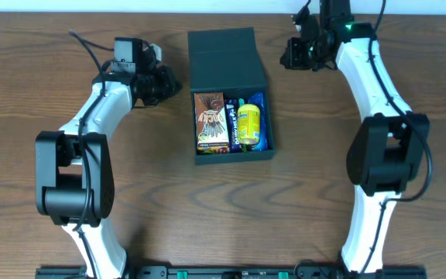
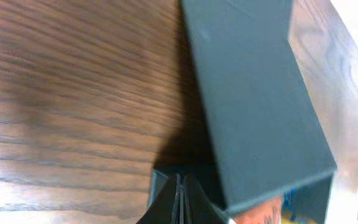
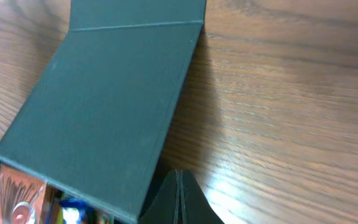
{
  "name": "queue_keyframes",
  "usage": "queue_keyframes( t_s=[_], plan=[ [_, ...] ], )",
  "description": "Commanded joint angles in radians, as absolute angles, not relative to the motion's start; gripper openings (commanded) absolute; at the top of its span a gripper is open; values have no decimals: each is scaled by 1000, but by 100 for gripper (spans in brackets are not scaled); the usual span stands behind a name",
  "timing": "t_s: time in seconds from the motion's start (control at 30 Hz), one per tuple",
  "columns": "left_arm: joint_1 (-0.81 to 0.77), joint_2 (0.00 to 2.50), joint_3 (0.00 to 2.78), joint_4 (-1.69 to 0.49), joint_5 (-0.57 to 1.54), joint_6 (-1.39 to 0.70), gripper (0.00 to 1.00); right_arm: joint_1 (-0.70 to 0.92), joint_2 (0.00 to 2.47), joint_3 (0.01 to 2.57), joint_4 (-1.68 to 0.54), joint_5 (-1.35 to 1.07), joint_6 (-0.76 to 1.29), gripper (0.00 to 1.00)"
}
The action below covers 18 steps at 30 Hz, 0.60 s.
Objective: Pack container
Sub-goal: 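Push the Mentos tube down with the right gripper, then withdraw, then swing the lid closed over the box with the left gripper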
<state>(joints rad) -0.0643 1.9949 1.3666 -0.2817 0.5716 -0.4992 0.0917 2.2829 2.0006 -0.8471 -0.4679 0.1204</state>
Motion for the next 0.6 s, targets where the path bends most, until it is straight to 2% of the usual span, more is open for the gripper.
queue_keyframes(
  t_s=[0.0, 0.23, 0.4, 0.57],
  plan=[
    [-44, 2042, 1386, -250, 576, -590, 6, 80, 2355, 1990, -823, -564, 169, 1],
    [-43, 2176, 1518, -241, 654, -662, 5, 57, 2421, 1992, -770, -635, 226, 1],
    [-45, 2276, 1679, -353, 678, -657, 5, 44, 2435, 1992, -769, -663, 228, 1],
    [-58, 2328, 1745, -362, 711, -660, 5, 56, 2448, 1992, -765, -699, 223, 1]
  ],
)
